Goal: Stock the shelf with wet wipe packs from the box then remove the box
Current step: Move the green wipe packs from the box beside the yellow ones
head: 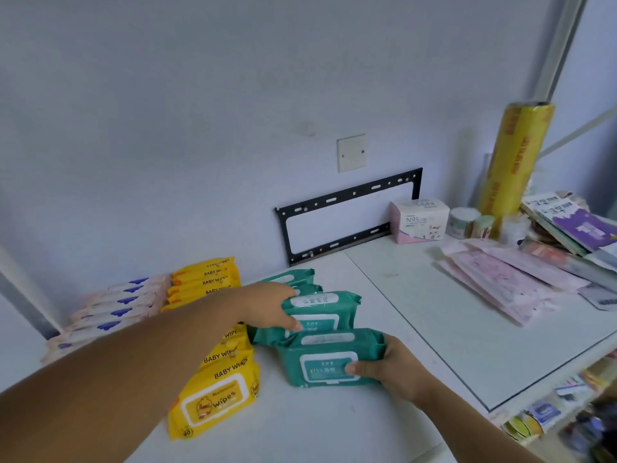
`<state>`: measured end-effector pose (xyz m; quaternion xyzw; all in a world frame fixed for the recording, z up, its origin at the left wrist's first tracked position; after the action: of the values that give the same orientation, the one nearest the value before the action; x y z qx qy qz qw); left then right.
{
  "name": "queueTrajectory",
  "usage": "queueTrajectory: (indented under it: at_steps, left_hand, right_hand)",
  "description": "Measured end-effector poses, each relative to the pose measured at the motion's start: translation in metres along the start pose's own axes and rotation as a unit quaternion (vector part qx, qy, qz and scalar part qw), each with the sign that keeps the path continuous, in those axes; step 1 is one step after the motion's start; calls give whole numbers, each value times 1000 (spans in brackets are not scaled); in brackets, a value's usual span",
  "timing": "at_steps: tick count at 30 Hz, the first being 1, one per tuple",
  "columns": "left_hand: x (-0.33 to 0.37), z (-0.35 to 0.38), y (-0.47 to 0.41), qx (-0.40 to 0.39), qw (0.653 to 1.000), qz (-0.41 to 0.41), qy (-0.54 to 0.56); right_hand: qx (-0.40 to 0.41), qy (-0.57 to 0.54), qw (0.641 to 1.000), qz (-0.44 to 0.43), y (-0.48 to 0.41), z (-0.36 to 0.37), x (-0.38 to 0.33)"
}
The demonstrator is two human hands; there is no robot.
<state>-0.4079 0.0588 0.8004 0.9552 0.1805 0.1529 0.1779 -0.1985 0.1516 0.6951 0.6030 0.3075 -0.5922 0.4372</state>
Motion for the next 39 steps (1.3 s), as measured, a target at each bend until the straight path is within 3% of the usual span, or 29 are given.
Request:
queueTrajectory:
  at_steps: [9,19,24,30,39]
  left_hand:
    - [-18,7,-7,5,998,17,-55]
    - [-52,-16,12,70,989,-11,-126]
    - [-63,-20,8,125,989,-33,-67]
    - [-63,-10,-16,53,991,-102,70]
    - [-68,-5,-17,59,984,-154,73]
  right_hand:
    - [101,112,989,13,-33,-20,10]
    - [67,186,979,-46,-63,12,-1]
    - [60,172,982,-44,-67,15,3]
    - [73,196,977,-49,-67,12,6]
    - [92,240,964,-67,-80,18,21]
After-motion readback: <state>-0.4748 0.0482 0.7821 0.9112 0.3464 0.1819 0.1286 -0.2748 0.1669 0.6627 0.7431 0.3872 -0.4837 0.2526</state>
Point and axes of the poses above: each hand's wrist, its own y-axis away from the middle knuckle, its own z-axis out of the palm, x = y × z, the point moved 6 cm from there along -y, towards the middle knuckle, and after that the axes turned 1 degree about -x, right-handed, at the moved point
